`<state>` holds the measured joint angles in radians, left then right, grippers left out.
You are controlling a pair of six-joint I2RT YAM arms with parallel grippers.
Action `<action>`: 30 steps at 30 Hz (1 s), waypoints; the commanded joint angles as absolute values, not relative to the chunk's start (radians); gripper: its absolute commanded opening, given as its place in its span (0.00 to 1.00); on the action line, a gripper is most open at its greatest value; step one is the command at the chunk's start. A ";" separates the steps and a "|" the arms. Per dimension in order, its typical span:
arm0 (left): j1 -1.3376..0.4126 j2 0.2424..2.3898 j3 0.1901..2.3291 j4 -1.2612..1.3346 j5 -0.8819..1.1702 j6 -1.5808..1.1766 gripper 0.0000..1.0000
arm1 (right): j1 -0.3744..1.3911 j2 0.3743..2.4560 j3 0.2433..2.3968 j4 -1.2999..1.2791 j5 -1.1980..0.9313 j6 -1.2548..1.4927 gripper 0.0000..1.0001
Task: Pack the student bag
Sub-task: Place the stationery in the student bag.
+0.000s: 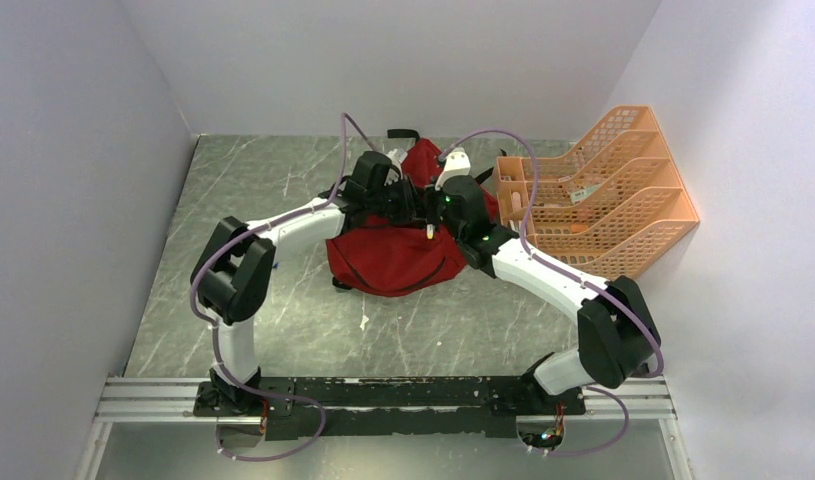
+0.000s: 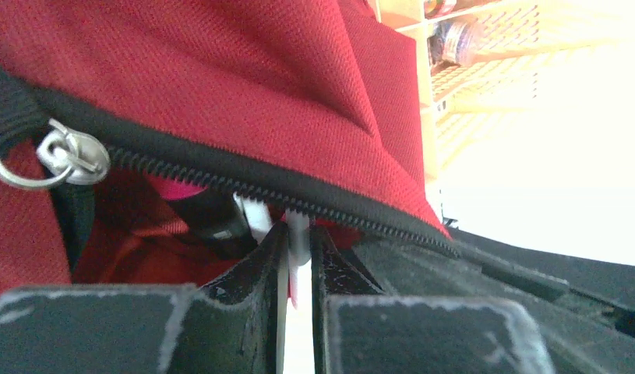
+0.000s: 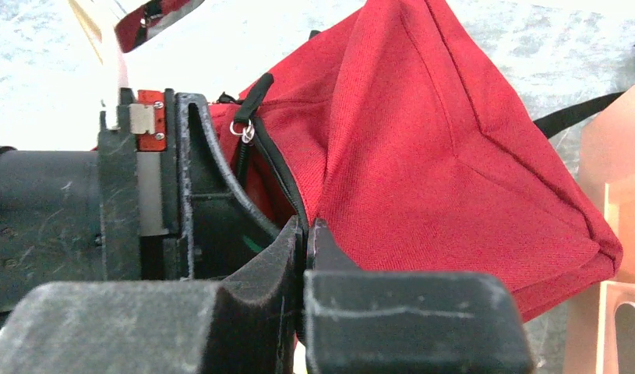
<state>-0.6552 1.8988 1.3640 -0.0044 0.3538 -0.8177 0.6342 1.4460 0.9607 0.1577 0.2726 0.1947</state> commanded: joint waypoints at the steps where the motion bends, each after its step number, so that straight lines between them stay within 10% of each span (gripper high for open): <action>1: -0.637 1.939 1.401 0.079 0.404 -0.870 0.05 | 0.640 1.404 0.963 0.204 0.222 0.241 0.00; 19: -0.572 2.038 1.492 0.190 0.453 -0.968 0.05 | 0.640 1.423 0.970 0.183 0.200 0.247 0.00; 30: -0.573 2.003 1.477 0.157 0.439 -0.907 0.36 | 0.639 1.426 0.974 0.174 0.204 0.253 0.00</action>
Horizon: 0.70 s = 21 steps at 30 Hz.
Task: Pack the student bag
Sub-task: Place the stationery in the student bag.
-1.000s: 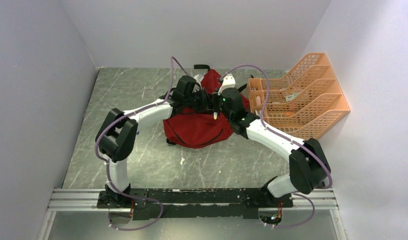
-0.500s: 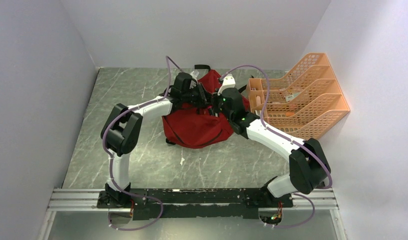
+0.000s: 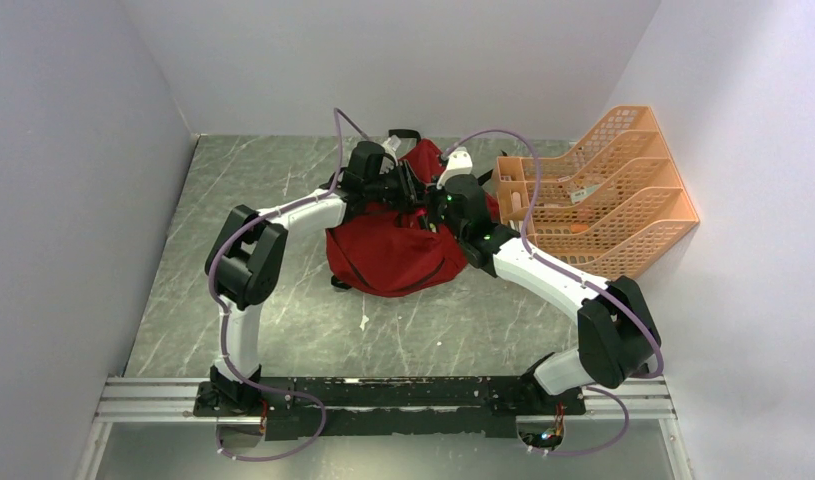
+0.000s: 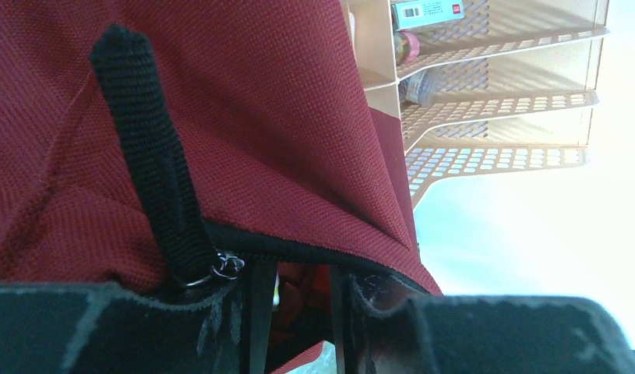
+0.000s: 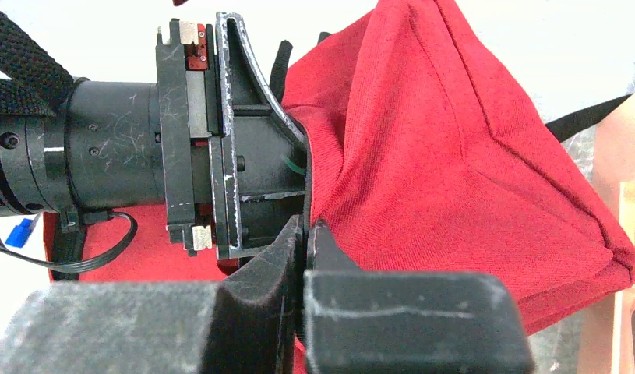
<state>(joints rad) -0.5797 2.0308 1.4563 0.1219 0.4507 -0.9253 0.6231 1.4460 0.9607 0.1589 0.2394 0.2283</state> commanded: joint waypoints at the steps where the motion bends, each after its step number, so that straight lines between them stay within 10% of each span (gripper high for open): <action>1: -0.574 1.997 1.475 0.150 0.437 -0.903 0.36 | 0.640 1.426 0.974 0.172 0.203 0.253 0.00; 13: -0.572 1.743 1.170 0.133 0.481 -0.694 0.30 | 0.639 1.400 0.952 0.173 0.247 0.237 0.00; 21: -0.482 1.509 1.067 -0.176 0.117 -0.493 0.33 | 0.640 1.411 0.952 0.176 0.246 0.241 0.00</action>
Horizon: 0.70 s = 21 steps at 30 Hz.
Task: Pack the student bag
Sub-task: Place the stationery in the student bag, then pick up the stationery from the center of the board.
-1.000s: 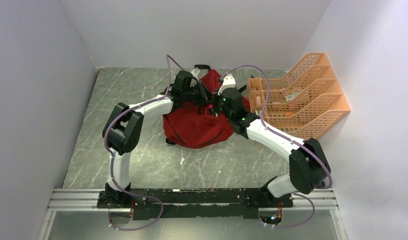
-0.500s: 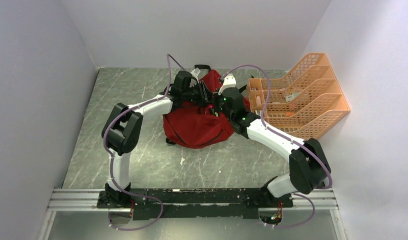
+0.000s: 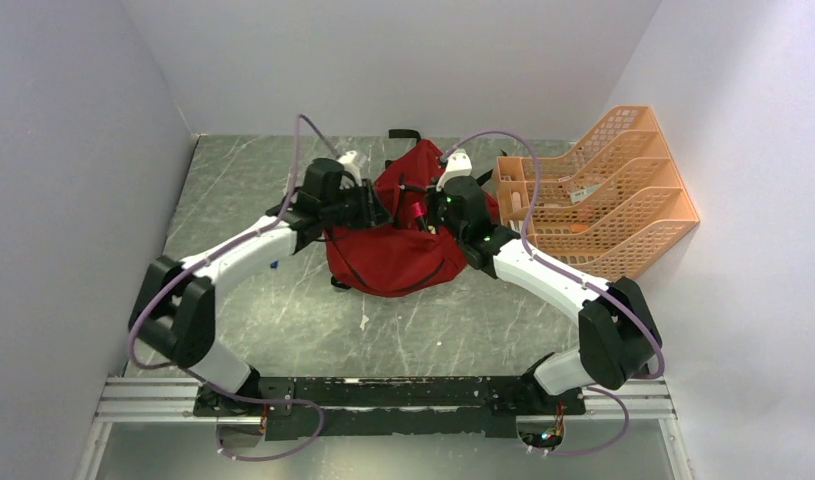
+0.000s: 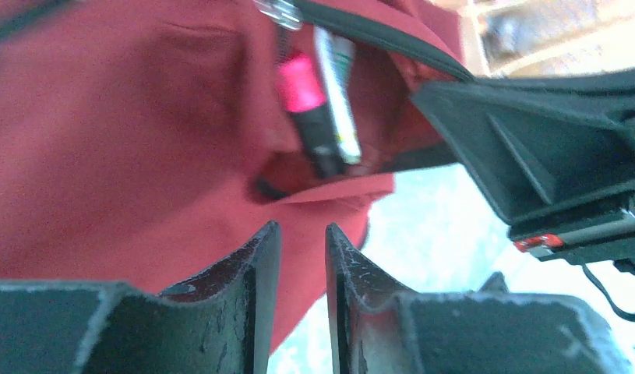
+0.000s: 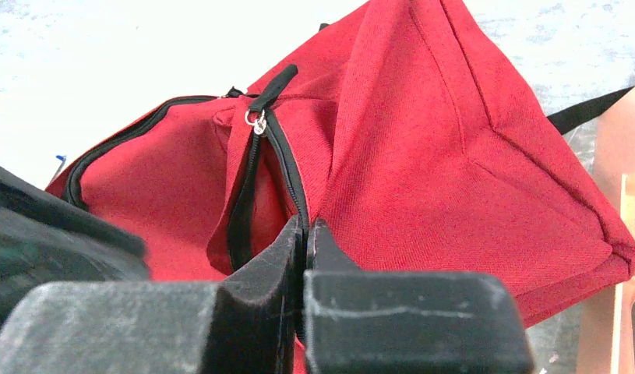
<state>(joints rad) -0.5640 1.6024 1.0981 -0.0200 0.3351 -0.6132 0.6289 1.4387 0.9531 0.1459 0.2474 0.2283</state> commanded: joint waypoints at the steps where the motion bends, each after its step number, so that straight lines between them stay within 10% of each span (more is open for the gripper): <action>1: -0.449 1.486 1.057 -0.201 0.084 -0.492 0.34 | 0.639 1.414 0.951 0.178 0.244 0.241 0.00; 21: -0.101 1.581 1.150 -0.537 -0.265 -0.210 0.52 | 0.640 1.424 0.946 0.184 0.213 0.218 0.00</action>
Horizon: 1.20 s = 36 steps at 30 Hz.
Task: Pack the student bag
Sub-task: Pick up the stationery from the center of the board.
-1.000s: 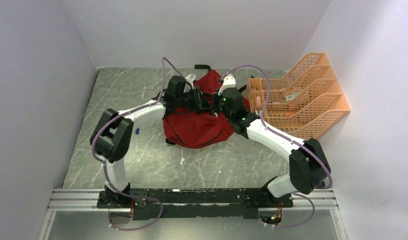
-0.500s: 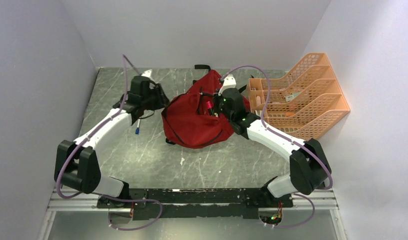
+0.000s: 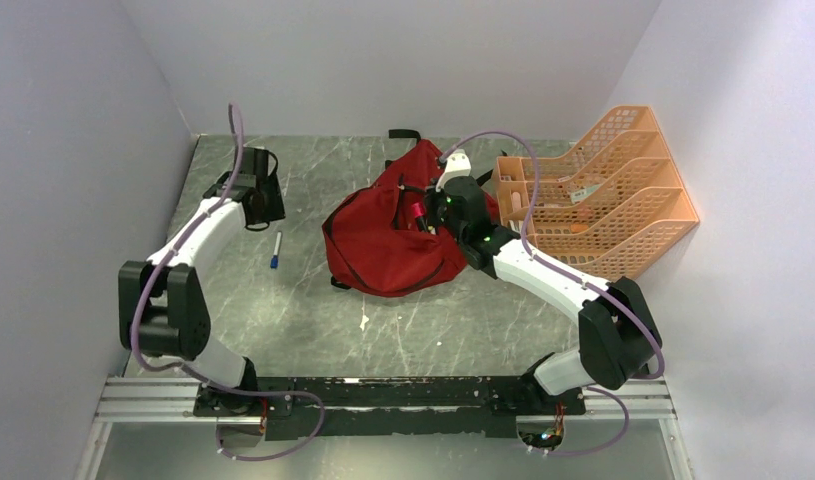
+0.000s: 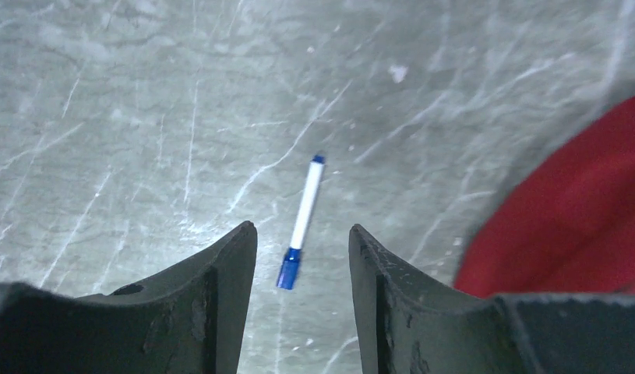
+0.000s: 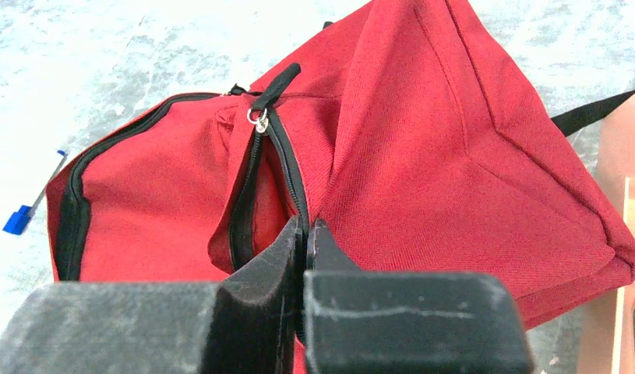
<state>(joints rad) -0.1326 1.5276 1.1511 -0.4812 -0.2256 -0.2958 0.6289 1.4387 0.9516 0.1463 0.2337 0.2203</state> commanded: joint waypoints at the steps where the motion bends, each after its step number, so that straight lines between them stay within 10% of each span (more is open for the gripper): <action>1: -0.090 1.592 1.139 -0.531 -0.245 -0.206 0.52 | 0.640 1.423 0.946 0.185 0.213 0.216 0.00; 36: -0.003 1.860 1.175 -0.528 0.017 -0.180 0.30 | 0.640 1.437 0.946 0.195 0.213 0.210 0.00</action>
<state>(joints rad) -0.0082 1.8366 1.1549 -0.5060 -0.0109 -0.1936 0.6289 1.4387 0.9516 0.1478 0.2306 0.2020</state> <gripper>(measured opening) 0.311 0.022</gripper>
